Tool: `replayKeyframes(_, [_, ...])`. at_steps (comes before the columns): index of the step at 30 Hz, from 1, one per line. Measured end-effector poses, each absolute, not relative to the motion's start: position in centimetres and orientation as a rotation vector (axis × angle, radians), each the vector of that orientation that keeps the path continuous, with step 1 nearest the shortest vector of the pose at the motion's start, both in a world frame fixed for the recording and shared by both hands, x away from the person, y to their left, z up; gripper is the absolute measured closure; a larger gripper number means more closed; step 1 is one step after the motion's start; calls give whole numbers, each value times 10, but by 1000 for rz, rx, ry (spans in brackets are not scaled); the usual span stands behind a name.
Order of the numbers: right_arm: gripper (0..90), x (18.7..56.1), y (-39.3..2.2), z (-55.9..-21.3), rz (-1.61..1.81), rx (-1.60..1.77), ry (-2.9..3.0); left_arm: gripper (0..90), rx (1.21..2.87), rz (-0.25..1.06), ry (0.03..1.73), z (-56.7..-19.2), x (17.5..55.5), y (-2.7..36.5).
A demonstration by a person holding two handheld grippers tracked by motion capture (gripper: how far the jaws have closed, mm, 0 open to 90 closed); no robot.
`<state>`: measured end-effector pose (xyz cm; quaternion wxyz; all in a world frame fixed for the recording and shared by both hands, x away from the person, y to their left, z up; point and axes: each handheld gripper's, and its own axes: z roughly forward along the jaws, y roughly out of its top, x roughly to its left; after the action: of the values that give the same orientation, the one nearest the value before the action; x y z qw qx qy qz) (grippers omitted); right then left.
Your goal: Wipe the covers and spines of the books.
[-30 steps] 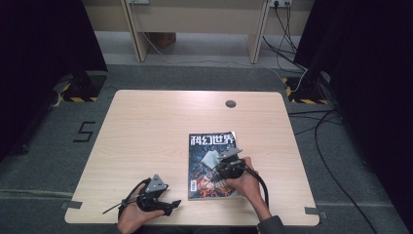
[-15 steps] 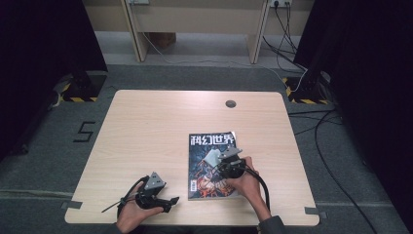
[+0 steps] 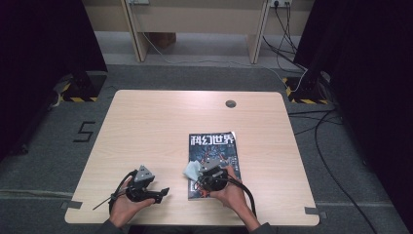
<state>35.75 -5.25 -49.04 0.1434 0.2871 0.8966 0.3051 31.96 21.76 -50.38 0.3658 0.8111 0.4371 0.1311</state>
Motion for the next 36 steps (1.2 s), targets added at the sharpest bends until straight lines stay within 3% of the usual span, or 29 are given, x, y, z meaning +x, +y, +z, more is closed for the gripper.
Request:
replayKeyframes(22, [700,323,-40,-491,945,739,2673,231,2088,344,1137,-505,322,220])
replayKeyframes(36, [705,320,-40,-491,948,733,2677,231,2088,347,1132,-504,322,219])
